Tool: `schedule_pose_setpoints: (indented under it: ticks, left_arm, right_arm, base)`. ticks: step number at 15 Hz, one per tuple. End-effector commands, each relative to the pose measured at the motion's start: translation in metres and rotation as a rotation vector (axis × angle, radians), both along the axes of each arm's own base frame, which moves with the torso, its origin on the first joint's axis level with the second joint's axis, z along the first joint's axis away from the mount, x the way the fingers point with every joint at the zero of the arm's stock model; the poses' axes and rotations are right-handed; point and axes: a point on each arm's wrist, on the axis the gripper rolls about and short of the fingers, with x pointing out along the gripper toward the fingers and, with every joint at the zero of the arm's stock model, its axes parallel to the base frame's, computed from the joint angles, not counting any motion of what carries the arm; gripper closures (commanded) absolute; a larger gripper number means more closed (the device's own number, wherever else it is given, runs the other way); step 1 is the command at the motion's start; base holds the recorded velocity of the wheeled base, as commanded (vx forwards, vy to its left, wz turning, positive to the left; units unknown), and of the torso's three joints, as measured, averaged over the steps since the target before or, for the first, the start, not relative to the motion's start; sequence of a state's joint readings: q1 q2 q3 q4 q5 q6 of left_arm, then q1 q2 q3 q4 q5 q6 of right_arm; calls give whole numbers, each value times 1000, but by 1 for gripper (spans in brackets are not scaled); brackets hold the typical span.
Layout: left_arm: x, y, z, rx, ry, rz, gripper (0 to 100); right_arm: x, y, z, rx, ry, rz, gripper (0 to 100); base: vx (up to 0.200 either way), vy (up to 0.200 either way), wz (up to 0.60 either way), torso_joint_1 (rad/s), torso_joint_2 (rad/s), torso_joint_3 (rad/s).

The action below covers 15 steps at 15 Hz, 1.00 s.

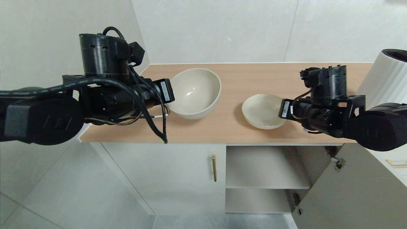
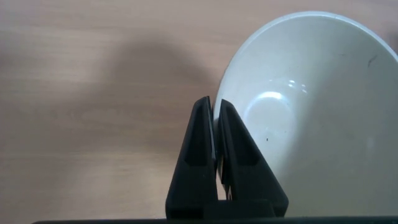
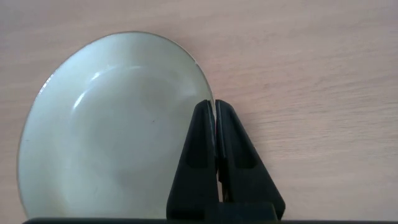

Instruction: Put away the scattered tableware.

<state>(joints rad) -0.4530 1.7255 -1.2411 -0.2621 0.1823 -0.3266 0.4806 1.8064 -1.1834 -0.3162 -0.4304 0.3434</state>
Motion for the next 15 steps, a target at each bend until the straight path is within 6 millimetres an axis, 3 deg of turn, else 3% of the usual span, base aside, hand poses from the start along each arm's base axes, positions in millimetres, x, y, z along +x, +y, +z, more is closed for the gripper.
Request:
schedule_pose_setpoints:
  ticks: [1,3,4,6,10,15]
  left_arm:
    - [-26,13,7,-24,-48,-4,100]
    - [-38,18,13,-31,-63,-1,100]
    - [-52,25,8,-23,-43,-2,100]
    - [-67,31,-5,5,-1,-11,100]
    - [-113,52,-35,33,73,-49,100]
    - [-121,49,-50,46,120,-103,100]
  right_arm:
    - [-27,-13,24,34,-55,18,100]
    - [-50,-24,30,44,-50,58,100]
    - [-72,-34,39,59,-28,134,100]
    - [-90,-42,42,50,36,185,100]
    - [-122,-55,10,1,180,228,100]
    - [-133,-60,-27,-39,305,254,100]
  base:
    - [0,0,0,0,0,0]
    - [0,0,0,0,0,0]
    - [0,0,0,0,0,0]
    - [0,0,0,0,0,0]
    - [0,0,0,0,0,0]
    - [0,0,0,0,0,0]
